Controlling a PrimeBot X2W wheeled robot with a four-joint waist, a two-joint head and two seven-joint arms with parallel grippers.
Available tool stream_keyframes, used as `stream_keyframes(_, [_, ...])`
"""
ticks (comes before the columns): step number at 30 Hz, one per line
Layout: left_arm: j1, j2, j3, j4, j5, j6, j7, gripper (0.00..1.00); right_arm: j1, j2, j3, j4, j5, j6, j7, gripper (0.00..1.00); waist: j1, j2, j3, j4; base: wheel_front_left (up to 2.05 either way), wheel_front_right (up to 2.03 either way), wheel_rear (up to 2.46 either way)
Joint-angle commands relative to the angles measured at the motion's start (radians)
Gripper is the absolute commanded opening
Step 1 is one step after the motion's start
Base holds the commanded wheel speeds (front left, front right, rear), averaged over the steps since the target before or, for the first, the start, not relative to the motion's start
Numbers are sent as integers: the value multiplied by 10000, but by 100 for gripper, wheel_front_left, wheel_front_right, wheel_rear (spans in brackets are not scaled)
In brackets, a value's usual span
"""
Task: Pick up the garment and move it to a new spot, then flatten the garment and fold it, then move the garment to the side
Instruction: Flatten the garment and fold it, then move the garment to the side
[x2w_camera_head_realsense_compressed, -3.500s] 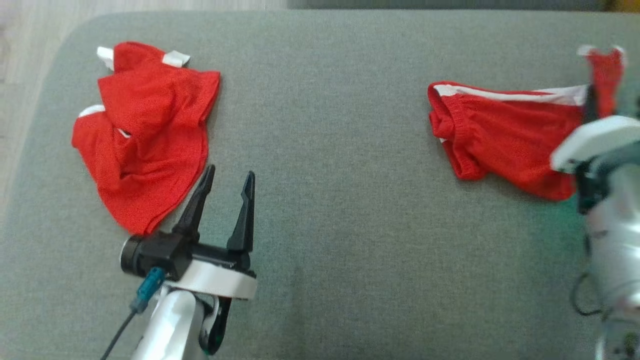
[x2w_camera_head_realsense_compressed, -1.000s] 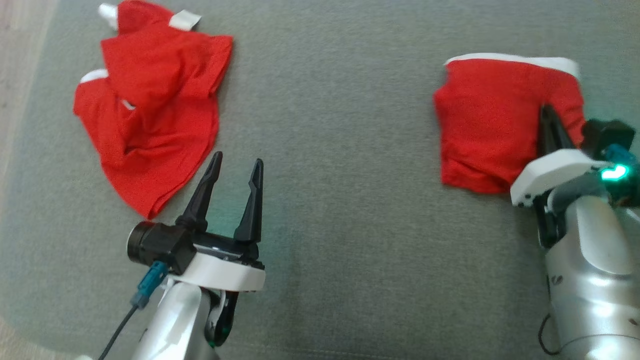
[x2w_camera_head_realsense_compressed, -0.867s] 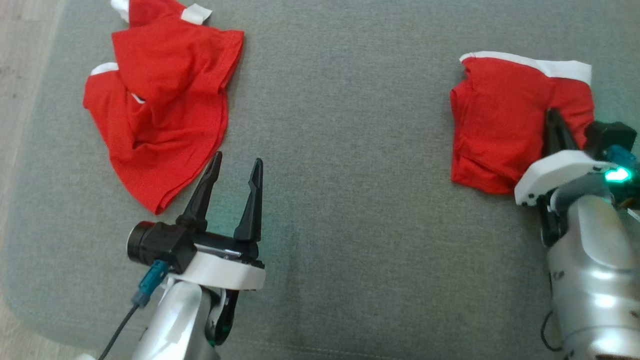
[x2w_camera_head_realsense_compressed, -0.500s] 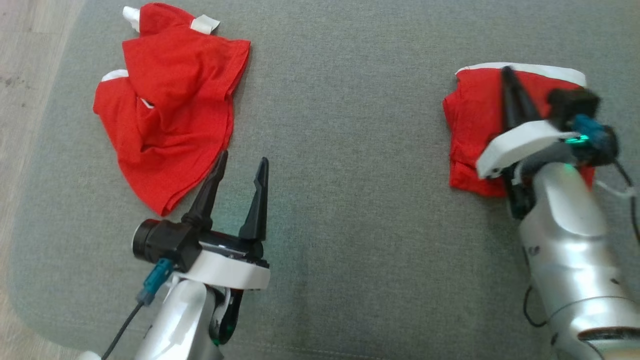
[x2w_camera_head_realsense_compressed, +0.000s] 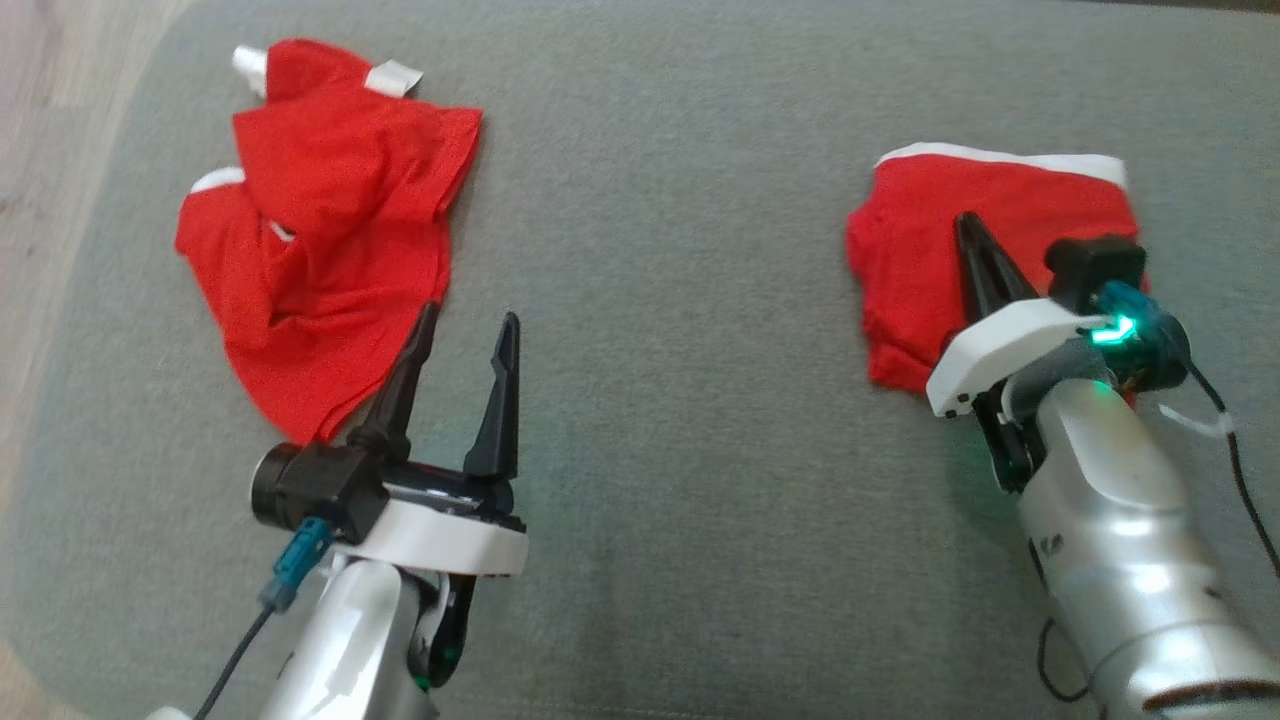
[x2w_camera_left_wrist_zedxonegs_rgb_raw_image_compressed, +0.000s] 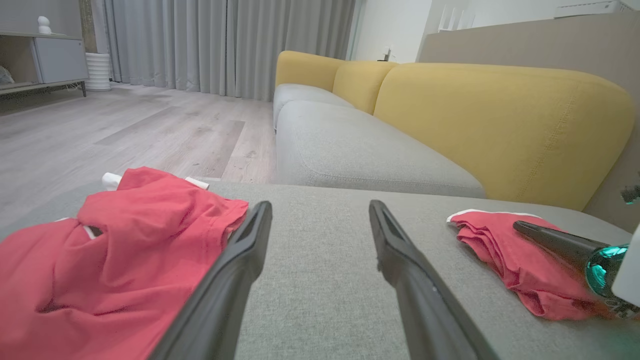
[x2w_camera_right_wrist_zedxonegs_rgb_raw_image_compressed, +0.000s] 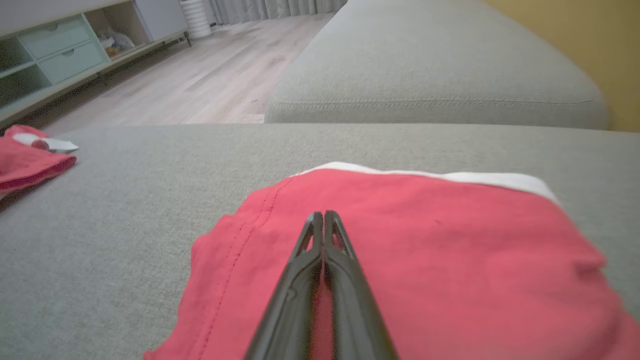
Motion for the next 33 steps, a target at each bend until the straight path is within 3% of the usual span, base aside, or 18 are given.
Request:
stream_keyframes(1, [-27, 34, 396, -284, 46, 19, -53, 100, 154, 116, 210, -557, 205, 65, -163, 0, 0, 0, -237, -239, 0, 0, 0])
stream_keyframes(9, [304, 34, 585, -311, 145, 19, -53, 100, 2237, 116, -29, -3711, 832, 65, -186, 0, 0, 0, -909, -999, 0, 0, 0])
stream_keyframes(10, [357, 34, 607, -311, 147, 27, -53, 100, 2557, 116, -24, -4058, 816, 65, -186, 64, 0, 0, -978, -1082, 0, 0, 0])
stream_keyframes(11, [411, 34, 632, -309, 146, 34, -53, 100, 2877, 116, 8, -4372, 801, 65, -187, 100, 0, 0, -1044, -1164, 0, 0, 0])
stream_keyframes(15, [672, 33, 714, -263, 171, 38, -53, 100, 4265, 116, 181, -5445, 1015, 65, -188, 100, 0, 0, -1264, -1470, 0, 0, 0])
stream_keyframes(20, [731, 33, 674, -116, 267, -30, -53, 100, 4938, 116, 321, -5901, 1225, 65, -188, 100, 0, 0, -1301, -1589, 0, 0, 0])
stream_keyframes(28, [675, 33, 670, -153, 201, -50, -53, 100, 4887, 116, 201, -6239, 1187, 65, -24, 100, 0, 0, -1167, -1535, 0, 0, 0])
stream_keyframes(33, [437, 33, 455, -347, 177, -59, -53, 100, 4255, 116, -423, -6132, 762, 65, 425, 100, 0, 0, -688, -1264, 0, 0, 0])
